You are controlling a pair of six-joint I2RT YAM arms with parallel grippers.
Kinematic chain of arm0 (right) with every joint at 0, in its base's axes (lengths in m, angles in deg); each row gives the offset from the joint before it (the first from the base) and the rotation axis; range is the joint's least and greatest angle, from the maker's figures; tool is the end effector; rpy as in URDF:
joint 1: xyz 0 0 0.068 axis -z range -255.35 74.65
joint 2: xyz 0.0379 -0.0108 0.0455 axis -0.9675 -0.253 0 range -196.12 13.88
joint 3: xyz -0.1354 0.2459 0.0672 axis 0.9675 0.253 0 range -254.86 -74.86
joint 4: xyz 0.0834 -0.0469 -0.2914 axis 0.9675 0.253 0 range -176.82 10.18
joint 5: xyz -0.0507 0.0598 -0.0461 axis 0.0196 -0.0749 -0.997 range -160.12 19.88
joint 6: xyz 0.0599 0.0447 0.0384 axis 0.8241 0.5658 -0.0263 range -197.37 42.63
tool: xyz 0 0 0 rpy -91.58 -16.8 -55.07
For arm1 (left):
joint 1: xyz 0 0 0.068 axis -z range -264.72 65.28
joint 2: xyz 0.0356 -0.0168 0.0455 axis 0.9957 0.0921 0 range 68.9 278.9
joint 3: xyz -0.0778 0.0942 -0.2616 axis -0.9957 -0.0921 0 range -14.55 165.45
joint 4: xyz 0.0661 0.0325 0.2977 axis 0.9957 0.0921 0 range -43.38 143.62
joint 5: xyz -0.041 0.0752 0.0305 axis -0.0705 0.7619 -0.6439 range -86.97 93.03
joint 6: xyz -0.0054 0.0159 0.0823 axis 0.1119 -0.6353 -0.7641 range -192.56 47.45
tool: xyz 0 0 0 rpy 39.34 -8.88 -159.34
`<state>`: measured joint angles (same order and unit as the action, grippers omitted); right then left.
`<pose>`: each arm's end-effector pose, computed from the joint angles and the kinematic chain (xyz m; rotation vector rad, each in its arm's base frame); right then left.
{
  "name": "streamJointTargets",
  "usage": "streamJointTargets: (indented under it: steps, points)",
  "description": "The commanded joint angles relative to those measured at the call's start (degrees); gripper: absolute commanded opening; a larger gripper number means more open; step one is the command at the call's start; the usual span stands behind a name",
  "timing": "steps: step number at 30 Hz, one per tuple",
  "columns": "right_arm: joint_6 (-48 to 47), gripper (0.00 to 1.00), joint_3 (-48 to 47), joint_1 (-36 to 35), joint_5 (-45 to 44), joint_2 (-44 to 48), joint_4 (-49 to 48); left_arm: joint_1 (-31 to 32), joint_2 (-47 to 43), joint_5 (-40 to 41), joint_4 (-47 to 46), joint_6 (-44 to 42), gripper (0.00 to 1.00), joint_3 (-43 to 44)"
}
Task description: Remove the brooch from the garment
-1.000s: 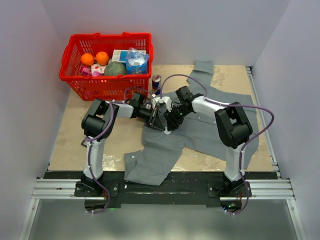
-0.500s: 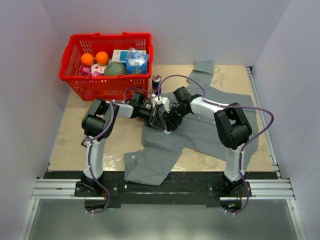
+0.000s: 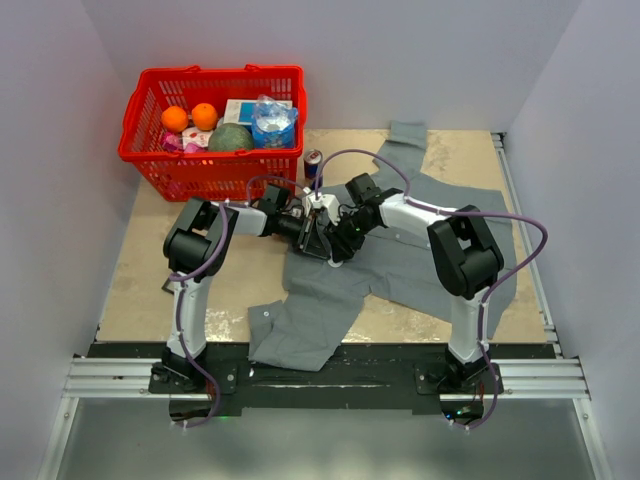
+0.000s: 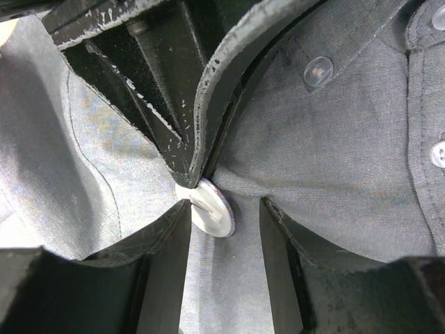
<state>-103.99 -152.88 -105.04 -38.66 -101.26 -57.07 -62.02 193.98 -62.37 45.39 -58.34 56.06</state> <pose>0.3828 0.2626 0.1126 -1.3885 2.2697 0.7628 0.4012 -0.2403 0.0559 0.6812 2.3313 -1.6963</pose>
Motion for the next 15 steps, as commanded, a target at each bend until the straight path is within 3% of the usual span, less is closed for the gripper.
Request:
streamJointTargets:
  steps: [1,15]
  points:
    - [0.6,0.47,-0.2,-0.98,-3.95,-2.2,2.14,-0.64,0.34,-3.32,-2.54,1.25,0.0,1.29]
    - [-1.16,0.46,0.24,-1.07,-6.5,-2.29,2.59,-0.73,0.52,-3.94,-2.72,1.43,0.0,1.46]
